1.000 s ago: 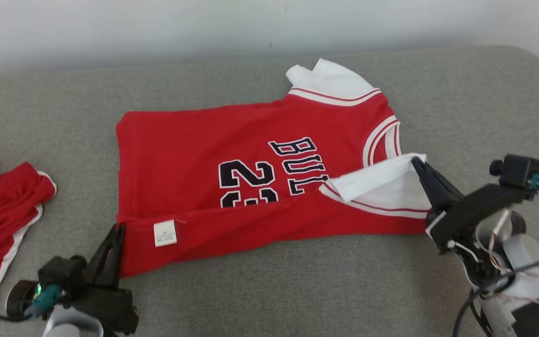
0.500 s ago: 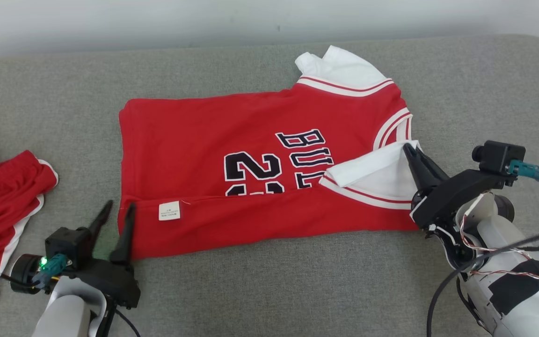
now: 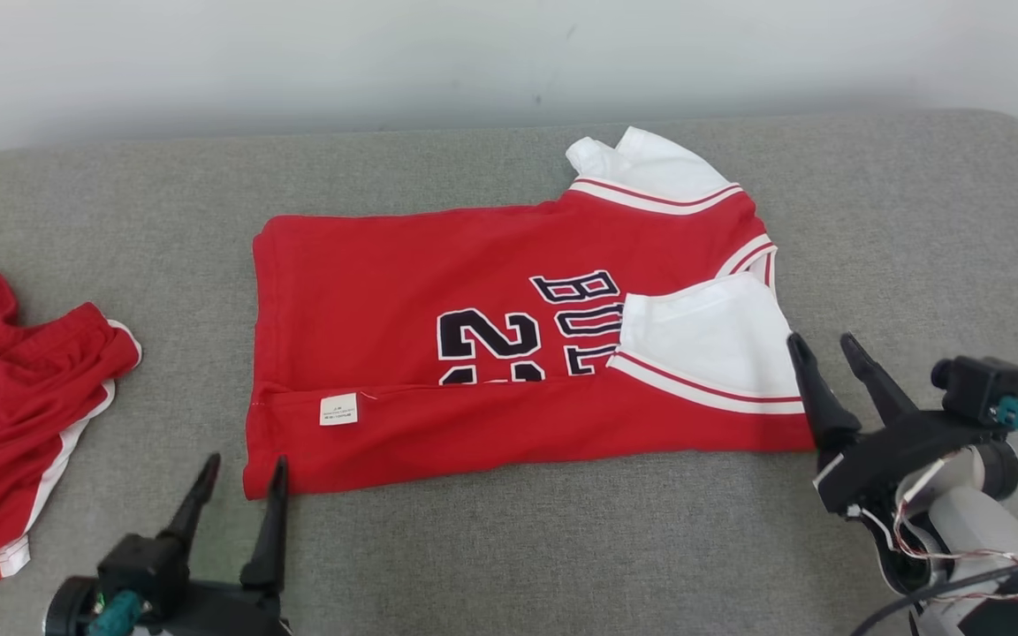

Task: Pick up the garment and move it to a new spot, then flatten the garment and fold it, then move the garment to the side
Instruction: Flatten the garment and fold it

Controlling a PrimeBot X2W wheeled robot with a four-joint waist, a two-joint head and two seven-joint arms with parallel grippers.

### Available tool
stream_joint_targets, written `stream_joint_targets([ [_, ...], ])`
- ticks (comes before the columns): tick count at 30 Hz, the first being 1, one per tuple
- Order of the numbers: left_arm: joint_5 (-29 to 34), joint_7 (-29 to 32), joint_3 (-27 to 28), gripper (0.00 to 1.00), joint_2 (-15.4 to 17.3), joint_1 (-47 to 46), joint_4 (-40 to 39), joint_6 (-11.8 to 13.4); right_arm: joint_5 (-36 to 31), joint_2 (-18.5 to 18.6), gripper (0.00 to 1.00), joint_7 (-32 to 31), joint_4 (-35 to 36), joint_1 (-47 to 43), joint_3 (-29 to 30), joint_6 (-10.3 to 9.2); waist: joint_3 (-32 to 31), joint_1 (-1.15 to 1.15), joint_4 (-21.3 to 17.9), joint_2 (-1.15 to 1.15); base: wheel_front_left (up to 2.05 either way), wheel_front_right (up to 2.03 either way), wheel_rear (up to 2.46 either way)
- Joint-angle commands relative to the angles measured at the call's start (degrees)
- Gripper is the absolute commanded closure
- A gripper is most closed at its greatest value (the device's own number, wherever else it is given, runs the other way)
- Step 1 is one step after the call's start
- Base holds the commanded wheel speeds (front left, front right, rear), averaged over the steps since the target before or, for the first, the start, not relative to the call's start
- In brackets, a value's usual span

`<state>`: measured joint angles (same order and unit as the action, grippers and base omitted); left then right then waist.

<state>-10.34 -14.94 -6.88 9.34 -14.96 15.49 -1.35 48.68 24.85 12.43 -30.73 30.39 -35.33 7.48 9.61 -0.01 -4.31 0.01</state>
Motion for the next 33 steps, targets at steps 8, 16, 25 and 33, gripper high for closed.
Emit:
stream_joint_targets([
  [8,0.9,-0.3,1.0,0.0,-0.9,2.7,1.4,-0.9,-4.3,1.6,0.0,-0.2,0.1,-4.2,1.7,0.02,0.5,0.01,-0.4,-0.01,0.0,0.0,0.0],
  [16,1.4,-0.3,2.3,0.0,-1.5,1.0,4.6,-1.4,-6.2,-0.2,0.0,-1.8,-0.9,-6.4,2.6,0.02,1.6,0.01,-1.7,-0.01,0.0,0.0,0.0],
  [25,1.1,-0.3,4.0,0.0,-2.2,-0.4,8.5,-2.4,-7.1,-2.8,0.11,-3.2,-3.7,-5.0,2.3,0.02,2.5,0.01,-2.4,-0.01,0.0,0.0,0.0],
  [33,1.2,-0.3,4.4,1.0,-3.3,-1.3,11.2,-3.6,-6.7,-4.4,1.0,-2.1,-6.9,-3.3,1.1,0.02,1.6,0.01,-1.8,-0.01,0.0,0.0,0.0],
])
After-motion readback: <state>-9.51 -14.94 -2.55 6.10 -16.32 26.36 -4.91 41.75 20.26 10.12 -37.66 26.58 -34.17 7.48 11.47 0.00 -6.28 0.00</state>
